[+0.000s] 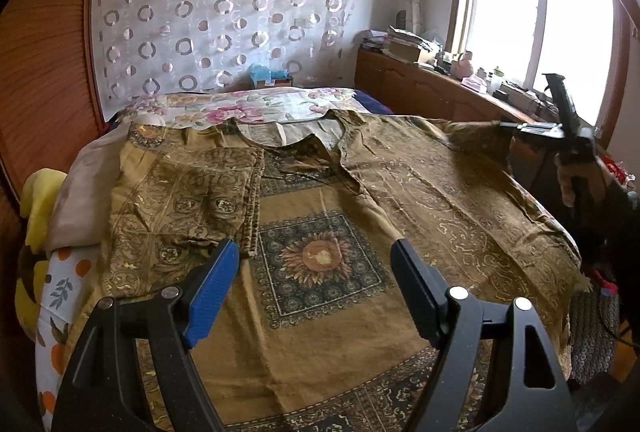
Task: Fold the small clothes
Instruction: 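Grasp the shirt's other side edge with the right tool, then fold that side inward toward the collar and open the right tool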
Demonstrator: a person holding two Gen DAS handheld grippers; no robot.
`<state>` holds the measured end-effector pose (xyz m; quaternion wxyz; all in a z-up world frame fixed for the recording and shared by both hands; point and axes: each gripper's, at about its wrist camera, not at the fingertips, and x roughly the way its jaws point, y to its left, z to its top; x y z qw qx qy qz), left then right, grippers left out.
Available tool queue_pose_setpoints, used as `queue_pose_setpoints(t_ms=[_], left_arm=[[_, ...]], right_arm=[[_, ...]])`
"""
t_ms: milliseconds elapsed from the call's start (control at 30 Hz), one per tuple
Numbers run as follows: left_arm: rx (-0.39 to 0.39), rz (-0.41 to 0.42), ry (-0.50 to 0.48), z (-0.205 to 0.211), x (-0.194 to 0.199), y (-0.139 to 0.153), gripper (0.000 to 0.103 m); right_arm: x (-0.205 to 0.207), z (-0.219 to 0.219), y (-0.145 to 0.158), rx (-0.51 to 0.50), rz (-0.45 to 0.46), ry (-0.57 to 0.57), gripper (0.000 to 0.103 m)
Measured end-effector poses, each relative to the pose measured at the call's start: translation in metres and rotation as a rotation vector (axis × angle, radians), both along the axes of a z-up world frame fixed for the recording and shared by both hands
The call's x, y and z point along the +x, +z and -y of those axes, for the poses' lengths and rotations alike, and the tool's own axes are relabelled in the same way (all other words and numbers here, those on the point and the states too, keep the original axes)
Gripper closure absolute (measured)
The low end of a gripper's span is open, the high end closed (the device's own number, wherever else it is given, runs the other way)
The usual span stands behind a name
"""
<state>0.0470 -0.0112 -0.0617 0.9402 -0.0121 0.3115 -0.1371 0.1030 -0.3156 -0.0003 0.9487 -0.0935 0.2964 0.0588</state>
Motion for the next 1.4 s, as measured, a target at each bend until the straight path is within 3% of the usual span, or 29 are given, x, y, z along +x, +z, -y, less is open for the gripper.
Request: queue_pose_setpoints(t_ms=[133, 333, 533, 633, 700, 767, 1100, 1400], left_arm=[[-0.001, 0.001, 0.003, -0.001, 0.0, 0.001, 0.024], [-0.004, 0.006, 0.002, -0.004, -0.001, 0.003, 0.024], [-0.013, 0.012, 0.012, -0.008, 0.0, 0.005, 0.024], [-0.011, 0.013, 0.013, -0.008, -0.001, 0.006, 0.024], [-0.011, 0.012, 0.013, -0.008, -0.001, 0.006, 0.024], [-0.013, 0.013, 0.012, -0.008, -0.001, 0.006, 0.024], [-0.014, 0.012, 0.012, -0.007, -0.001, 0.005, 0.024], [-0.011, 0.005, 0.009, -0.005, -0.001, 0.005, 0.024]], right_arm=[[-0.021, -0.041, 0.001, -0.025, -0.002, 0.114, 0.099], [-0.029, -0.069, -0.035, -0.035, -0.115, 0.18, 0.099], [-0.024, -0.066, -0.053, -0.031, -0.167, 0.169, 0.098], [-0.027, -0.065, -0.047, -0.014, -0.171, 0.177, 0.089], [-0.027, -0.063, -0.044, -0.007, -0.17, 0.179, 0.07], [-0.034, -0.064, -0.041, 0.0, -0.153, 0.178, 0.065], [-0.045, -0.035, -0.011, 0.055, -0.074, 0.126, 0.064], [0.008, -0.007, -0.032, 0.16, -0.194, 0.025, 0.064]])
